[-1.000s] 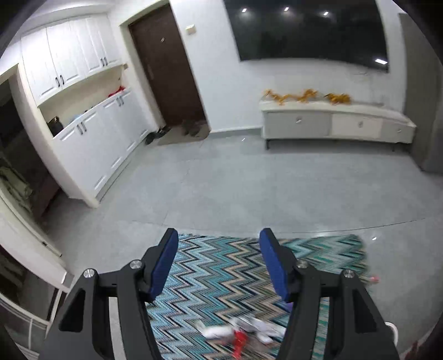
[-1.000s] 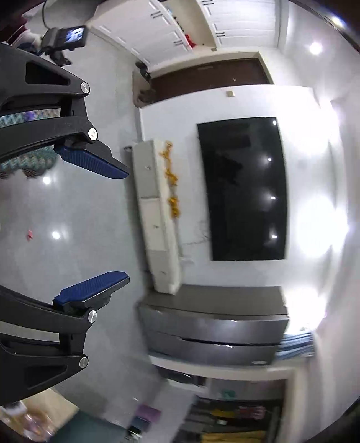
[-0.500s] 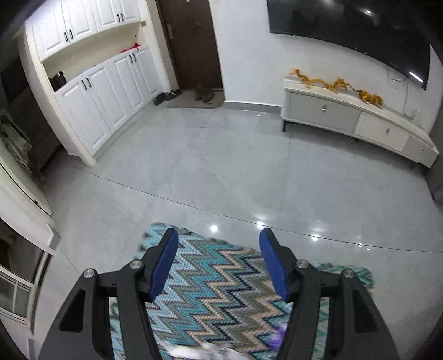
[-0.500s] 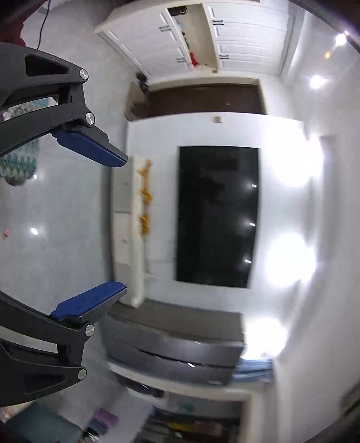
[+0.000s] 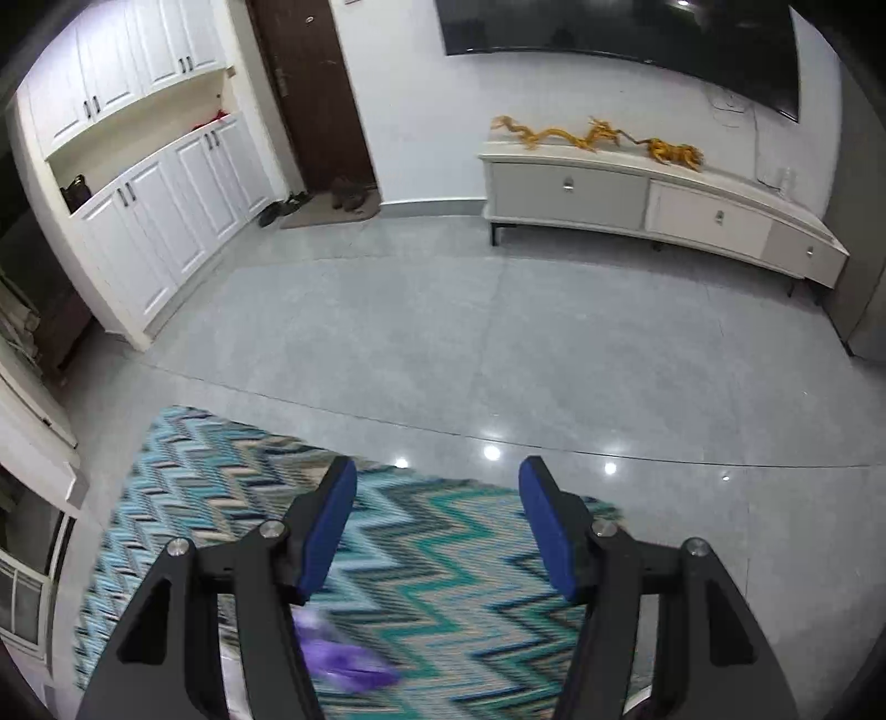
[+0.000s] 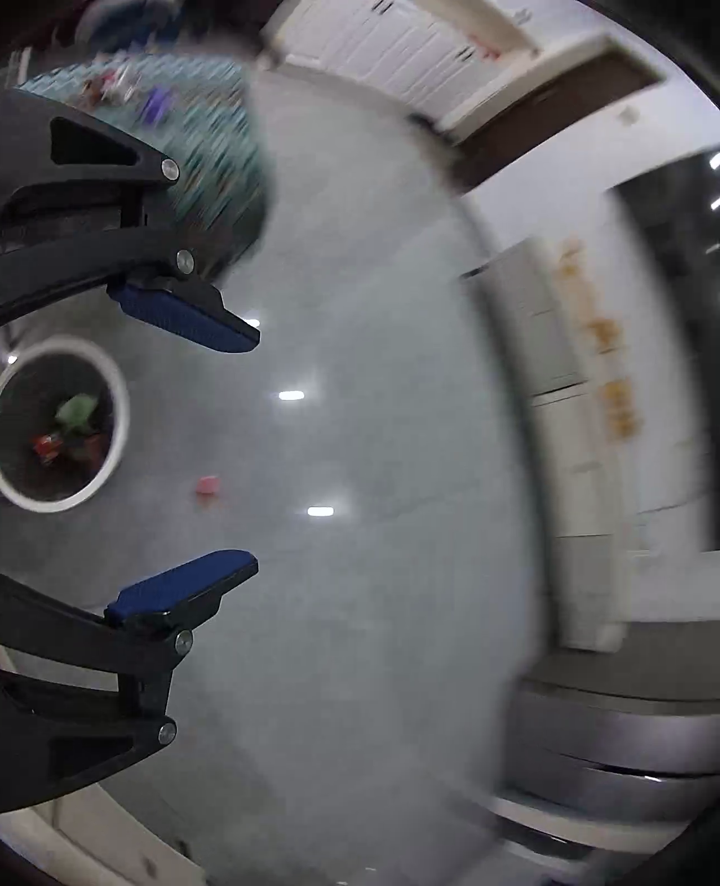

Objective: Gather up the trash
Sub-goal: 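Grasp the pink wrapper on the floor with the right tool, then carry the pink wrapper over the rug with the right tool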

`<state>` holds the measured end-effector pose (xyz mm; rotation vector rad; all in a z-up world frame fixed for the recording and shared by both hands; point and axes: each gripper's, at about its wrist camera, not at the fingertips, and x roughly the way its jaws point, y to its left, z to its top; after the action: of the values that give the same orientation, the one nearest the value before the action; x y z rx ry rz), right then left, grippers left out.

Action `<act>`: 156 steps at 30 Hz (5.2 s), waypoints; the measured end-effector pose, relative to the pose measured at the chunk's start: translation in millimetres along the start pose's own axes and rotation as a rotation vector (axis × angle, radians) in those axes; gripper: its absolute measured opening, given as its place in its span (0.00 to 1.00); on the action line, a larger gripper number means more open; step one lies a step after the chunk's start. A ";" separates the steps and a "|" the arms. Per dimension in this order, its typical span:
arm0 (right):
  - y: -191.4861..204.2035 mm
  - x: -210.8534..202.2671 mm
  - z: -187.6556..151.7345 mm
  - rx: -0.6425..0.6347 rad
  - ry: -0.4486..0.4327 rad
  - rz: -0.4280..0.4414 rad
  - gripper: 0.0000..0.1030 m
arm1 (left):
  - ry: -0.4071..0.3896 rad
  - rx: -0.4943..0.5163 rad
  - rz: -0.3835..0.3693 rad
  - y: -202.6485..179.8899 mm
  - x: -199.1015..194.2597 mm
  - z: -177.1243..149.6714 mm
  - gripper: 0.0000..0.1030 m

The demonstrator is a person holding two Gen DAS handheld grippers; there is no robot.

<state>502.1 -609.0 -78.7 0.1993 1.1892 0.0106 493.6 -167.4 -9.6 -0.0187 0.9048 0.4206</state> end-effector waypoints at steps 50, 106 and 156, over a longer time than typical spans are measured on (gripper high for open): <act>-27.8 334.7 -46.4 -0.352 0.416 -0.013 0.27 | 0.128 -0.142 -0.129 -30.2 16.8 -119.2 0.58; 323.0 -57.5 -235.5 -0.408 0.109 0.722 0.47 | 0.142 -0.184 0.293 325.6 -123.7 -186.4 0.58; 303.1 -474.6 -407.4 -0.367 -1.065 0.228 0.66 | -0.189 0.025 -0.133 379.3 4.0 -118.1 0.58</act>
<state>-22.0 -304.3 261.2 -0.0026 0.0874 0.2870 269.0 159.9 -25.9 -0.0156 0.7173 0.2814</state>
